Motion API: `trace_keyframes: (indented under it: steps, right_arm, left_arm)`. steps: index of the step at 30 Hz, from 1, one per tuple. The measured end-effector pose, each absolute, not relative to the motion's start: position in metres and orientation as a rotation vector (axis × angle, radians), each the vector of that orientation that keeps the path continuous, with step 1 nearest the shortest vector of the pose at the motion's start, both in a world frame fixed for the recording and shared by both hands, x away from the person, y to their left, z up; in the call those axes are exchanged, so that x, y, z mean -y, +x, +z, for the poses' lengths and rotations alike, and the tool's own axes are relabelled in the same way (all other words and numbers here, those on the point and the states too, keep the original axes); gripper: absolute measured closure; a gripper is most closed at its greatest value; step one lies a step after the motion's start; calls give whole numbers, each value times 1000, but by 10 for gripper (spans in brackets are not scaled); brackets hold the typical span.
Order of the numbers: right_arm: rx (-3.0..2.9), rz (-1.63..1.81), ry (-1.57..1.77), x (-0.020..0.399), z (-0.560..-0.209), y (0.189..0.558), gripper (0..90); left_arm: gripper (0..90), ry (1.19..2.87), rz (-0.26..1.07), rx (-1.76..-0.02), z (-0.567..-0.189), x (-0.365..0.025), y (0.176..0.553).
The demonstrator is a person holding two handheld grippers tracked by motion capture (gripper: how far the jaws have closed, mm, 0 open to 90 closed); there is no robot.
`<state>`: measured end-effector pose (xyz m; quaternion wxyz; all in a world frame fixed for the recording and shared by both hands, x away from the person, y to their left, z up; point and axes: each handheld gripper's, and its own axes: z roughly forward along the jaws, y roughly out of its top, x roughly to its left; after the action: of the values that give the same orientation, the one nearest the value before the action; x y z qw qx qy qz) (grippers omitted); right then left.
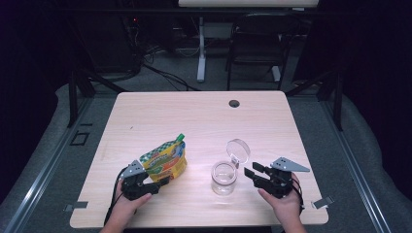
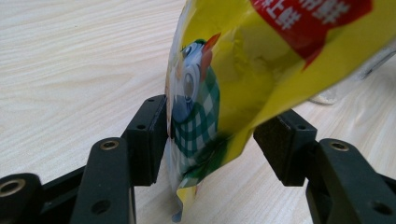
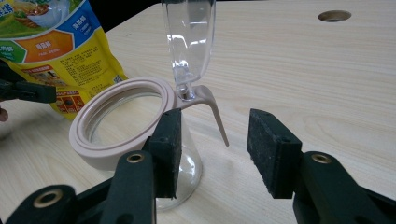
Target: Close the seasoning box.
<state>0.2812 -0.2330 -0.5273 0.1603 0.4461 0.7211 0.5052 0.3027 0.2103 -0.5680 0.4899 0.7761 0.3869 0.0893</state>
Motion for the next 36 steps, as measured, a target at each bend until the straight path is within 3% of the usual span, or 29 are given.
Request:
trace_keyframes:
  steps: [21, 36]
  right_arm:
    - [-2056, 1446, 1281, 234, -528, 279, 541]
    - [-2059, 1436, 1291, 233, -530, 279, 540]
  left_arm:
    - [393, 1868, 118, -971, -569, -214, 309]
    - [382, 1916, 131, -979, -582, -204, 323]
